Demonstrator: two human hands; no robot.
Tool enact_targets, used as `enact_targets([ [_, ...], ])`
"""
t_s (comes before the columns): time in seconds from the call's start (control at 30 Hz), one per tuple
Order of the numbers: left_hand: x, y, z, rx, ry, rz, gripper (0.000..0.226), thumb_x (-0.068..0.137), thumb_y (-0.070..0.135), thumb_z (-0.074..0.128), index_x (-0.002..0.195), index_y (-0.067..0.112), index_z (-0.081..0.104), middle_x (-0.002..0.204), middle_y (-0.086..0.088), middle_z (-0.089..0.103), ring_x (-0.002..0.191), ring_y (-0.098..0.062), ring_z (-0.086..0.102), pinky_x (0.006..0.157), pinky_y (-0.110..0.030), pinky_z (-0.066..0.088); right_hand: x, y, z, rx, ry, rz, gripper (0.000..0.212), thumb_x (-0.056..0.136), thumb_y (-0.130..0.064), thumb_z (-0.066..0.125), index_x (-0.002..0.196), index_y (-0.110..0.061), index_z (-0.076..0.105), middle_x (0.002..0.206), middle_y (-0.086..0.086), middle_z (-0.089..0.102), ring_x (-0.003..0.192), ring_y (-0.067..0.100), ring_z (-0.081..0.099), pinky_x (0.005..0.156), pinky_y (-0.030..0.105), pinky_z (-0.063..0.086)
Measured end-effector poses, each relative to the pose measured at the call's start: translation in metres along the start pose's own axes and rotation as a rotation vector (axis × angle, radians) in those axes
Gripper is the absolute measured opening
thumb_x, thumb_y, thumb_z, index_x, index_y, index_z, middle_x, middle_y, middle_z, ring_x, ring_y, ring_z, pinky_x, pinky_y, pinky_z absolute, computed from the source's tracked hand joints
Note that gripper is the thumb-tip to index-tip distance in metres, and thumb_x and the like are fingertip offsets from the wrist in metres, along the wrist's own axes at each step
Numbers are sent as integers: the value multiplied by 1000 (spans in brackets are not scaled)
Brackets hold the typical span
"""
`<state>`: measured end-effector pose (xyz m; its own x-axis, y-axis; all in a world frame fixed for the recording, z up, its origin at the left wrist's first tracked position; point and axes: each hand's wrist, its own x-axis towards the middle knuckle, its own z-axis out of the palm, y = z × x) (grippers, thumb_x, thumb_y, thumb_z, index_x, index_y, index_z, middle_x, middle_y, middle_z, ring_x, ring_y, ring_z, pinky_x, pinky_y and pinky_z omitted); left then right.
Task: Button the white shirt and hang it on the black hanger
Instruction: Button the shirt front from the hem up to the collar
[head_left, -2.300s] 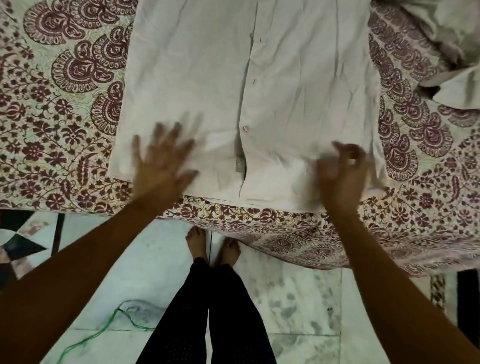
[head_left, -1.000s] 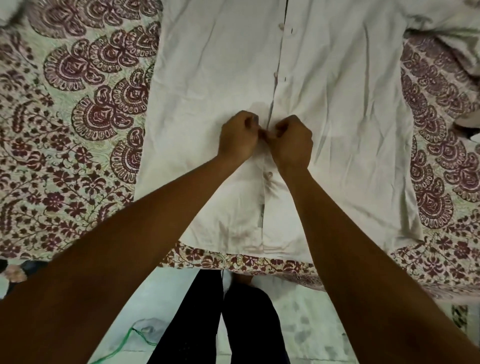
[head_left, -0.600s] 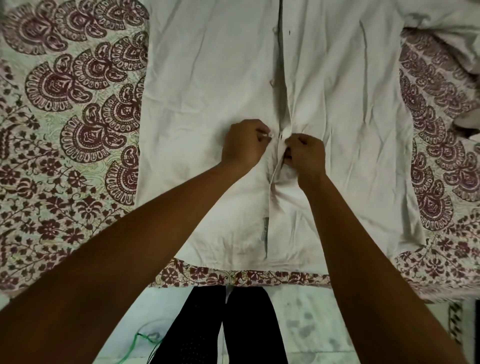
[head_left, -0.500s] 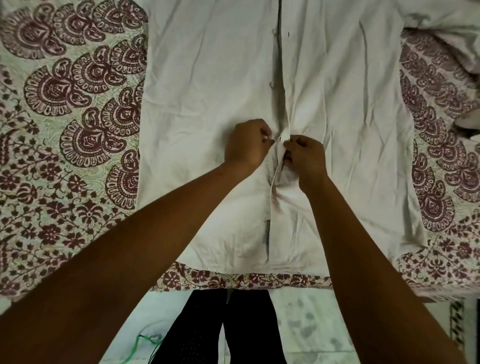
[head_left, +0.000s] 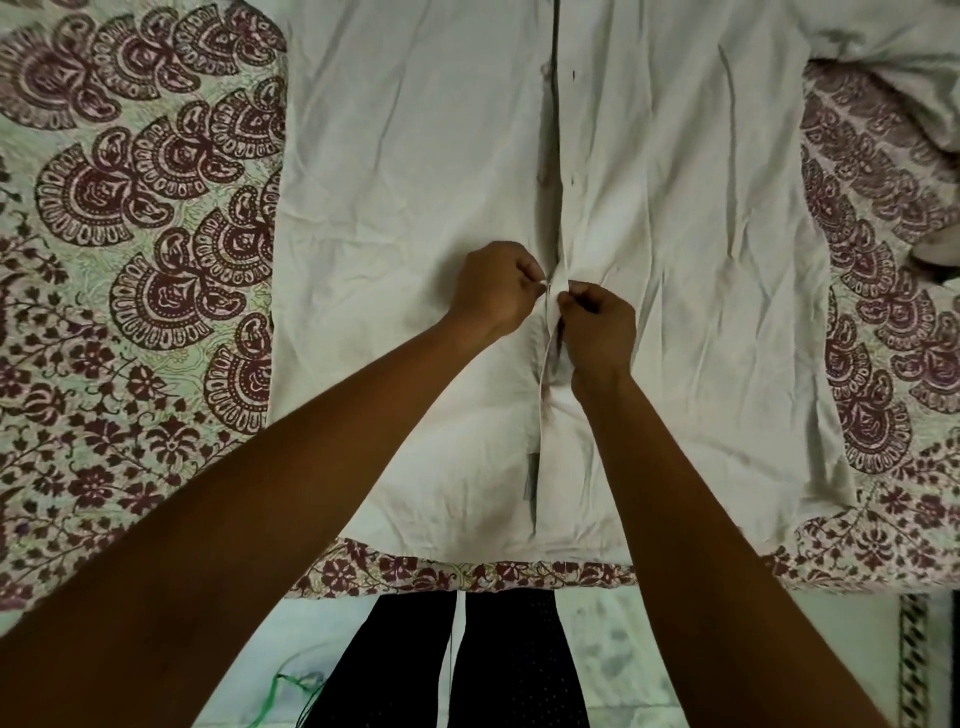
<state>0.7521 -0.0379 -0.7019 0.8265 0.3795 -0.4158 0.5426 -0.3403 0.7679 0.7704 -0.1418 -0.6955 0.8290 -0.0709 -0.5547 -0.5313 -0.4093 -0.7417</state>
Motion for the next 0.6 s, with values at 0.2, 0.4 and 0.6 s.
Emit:
enact_targets([
  [0.2,0,2,0,-17,-14,-15,8,84,8,64,88,3,69,90,-12,70,84,-22,66,75,-21,48,-8,0,9,-80,82,-81,21,92,-7,53,109,-7,67,91,-7,59,86,6,55,73,3,39],
  [0.4,-7,3,7,-46,89,0,11,84,-2,59,88,1,68,90,-14,69,84,-22,65,76,-25,51,-10,0,7,-163,96,-178,23,91,-3,50,104,-7,69,88,-9,59,78,2,54,61,-8,34],
  [0.6,-4,0,2,-100,41,-40,11,83,0,63,93,-2,67,90,-16,69,78,-17,63,75,-25,52,-4,-5,4,-163,-40,-178,33,92,-13,50,59,-13,57,55,-1,51,53,10,45,57,22,40],
])
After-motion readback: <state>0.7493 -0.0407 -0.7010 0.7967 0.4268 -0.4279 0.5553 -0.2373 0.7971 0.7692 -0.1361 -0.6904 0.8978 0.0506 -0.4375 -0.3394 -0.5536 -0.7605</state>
